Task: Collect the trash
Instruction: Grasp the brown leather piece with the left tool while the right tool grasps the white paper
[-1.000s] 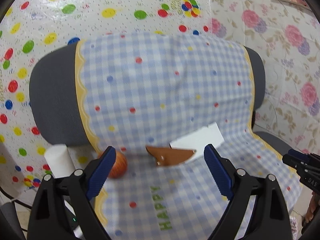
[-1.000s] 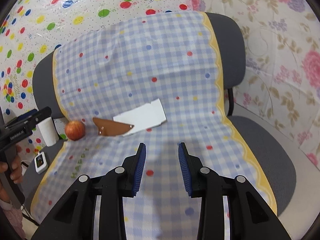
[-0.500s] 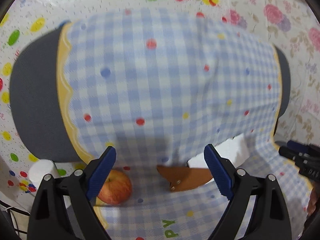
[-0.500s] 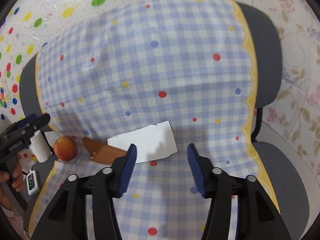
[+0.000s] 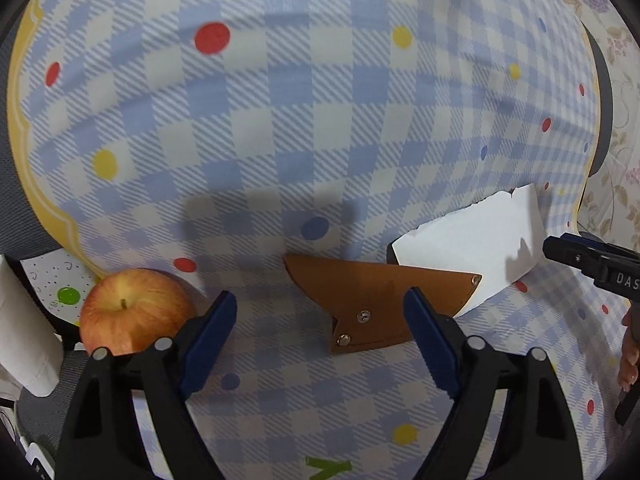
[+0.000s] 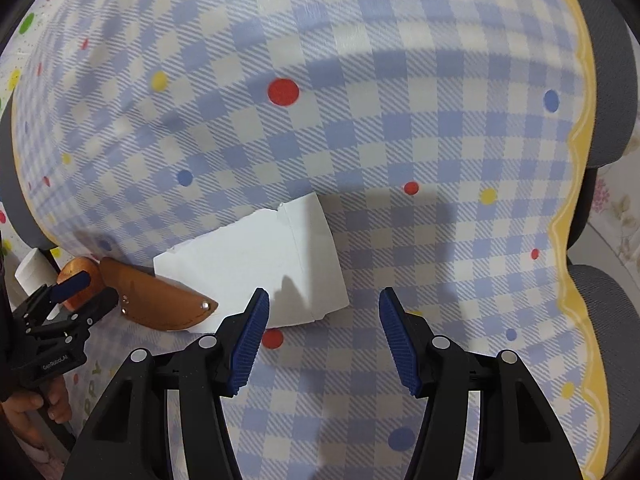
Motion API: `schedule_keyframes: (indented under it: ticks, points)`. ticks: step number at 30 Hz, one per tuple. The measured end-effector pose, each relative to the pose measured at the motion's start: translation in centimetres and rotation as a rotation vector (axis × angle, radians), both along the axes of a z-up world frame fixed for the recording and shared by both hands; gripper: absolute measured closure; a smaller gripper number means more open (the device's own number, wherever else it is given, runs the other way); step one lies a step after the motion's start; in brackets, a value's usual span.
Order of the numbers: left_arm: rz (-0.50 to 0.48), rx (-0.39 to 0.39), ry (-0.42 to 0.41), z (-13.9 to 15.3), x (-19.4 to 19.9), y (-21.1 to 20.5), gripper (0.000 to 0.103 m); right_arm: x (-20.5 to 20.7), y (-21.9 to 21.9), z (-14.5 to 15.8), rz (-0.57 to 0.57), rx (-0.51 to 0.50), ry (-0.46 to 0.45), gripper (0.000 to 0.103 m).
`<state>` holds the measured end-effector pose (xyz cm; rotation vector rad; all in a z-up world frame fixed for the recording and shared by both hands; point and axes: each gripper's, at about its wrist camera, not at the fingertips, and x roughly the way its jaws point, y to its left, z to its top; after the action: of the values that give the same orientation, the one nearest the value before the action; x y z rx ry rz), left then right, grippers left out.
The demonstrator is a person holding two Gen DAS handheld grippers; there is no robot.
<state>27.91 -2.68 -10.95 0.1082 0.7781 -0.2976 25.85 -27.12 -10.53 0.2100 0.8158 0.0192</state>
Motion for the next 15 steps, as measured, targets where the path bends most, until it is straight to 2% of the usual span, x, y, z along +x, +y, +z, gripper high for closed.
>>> schedule_keyframes:
  ticks: [7, 9, 10, 11, 12, 13, 15]
  points:
    - [-0.015, -0.065, 0.046, -0.5, 1.3, 0.2, 0.038, 1.9, 0.1, -1.3, 0.038, 0.057, 0.023, 0.045]
    - [-0.033, -0.086, 0.066, -0.9, 1.7, 0.1, 0.046, 2.2, 0.1, -1.6, 0.051, 0.076, 0.029, 0.046]
    - [-0.040, -0.097, 0.075, -1.0, 1.9, 0.1, 0.050, 2.2, 0.0, -1.7, 0.059, 0.081, 0.031, 0.049]
    - [-0.047, -0.107, 0.080, -1.0, 2.0, 0.1, 0.058, 2.2, 0.0, -1.8, 0.065, 0.080, 0.031, 0.054]
    - [-0.050, -0.110, 0.080, -0.9, 1.8, -0.1, 0.060, 2.2, 0.3, -1.8, 0.064, 0.062, 0.029, 0.057]
    - [-0.052, -0.106, 0.071, -0.7, 1.6, -0.3, 0.061, 1.7, 0.8, -1.6, 0.064, 0.050, 0.024, 0.064]
    - [-0.066, -0.105, 0.051, -0.3, 1.0, -0.5, 0.070, 1.0, 0.9, -1.4, 0.066, 0.062, 0.015, 0.077]
